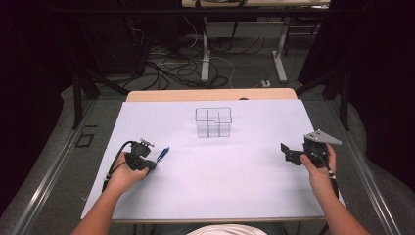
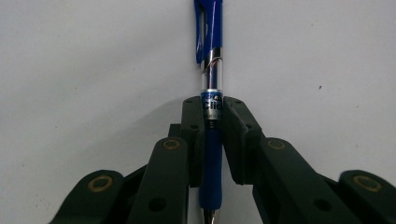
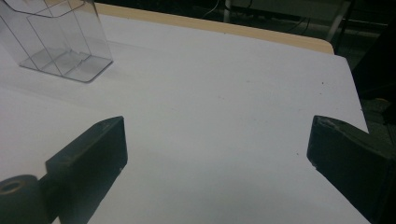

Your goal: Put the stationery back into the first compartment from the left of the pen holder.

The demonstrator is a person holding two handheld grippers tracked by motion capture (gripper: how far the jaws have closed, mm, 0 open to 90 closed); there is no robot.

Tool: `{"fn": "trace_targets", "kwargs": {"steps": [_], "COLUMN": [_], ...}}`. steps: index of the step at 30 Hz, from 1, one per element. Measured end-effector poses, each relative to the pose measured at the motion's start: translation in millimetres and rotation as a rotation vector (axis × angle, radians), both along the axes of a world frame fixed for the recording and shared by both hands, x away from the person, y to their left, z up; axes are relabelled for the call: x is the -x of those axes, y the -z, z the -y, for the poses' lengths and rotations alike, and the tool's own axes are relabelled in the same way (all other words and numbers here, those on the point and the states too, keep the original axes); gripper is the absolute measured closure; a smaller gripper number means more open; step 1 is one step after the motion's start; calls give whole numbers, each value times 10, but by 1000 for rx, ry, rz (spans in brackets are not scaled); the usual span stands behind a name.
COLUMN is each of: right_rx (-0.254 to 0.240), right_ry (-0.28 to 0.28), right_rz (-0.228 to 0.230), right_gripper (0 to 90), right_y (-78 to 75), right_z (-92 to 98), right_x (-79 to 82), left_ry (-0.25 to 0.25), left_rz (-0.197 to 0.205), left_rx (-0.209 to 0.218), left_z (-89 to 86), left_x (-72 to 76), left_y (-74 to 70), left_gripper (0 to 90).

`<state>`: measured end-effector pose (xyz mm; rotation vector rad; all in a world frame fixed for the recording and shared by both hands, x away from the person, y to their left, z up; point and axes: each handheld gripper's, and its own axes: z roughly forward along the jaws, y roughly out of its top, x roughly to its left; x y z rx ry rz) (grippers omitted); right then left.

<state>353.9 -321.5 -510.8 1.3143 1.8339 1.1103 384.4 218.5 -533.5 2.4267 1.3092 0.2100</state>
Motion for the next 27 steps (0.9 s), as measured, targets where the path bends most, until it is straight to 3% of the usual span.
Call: {"fn": "trace_targets", "kwargs": {"steps": [9, 14, 27], "right_rx": [-1, -4, 17], "right_ry": [2, -3, -18], "right_rz": [0, 6, 10], "right_gripper": [46, 46, 42], "right_y": [0, -1, -9], "right_z": [-3, -3, -63], "right_x": [1, 0, 14], "left_ry": [-9, -13, 68], "left_rz": [-3, 4, 44], "left_rx": [-9, 12, 53], "left_z": [9, 3, 209], "left_x": [-2, 8, 120], "left_y": [-17, -68, -261], "left_gripper": [795, 795, 794]}}
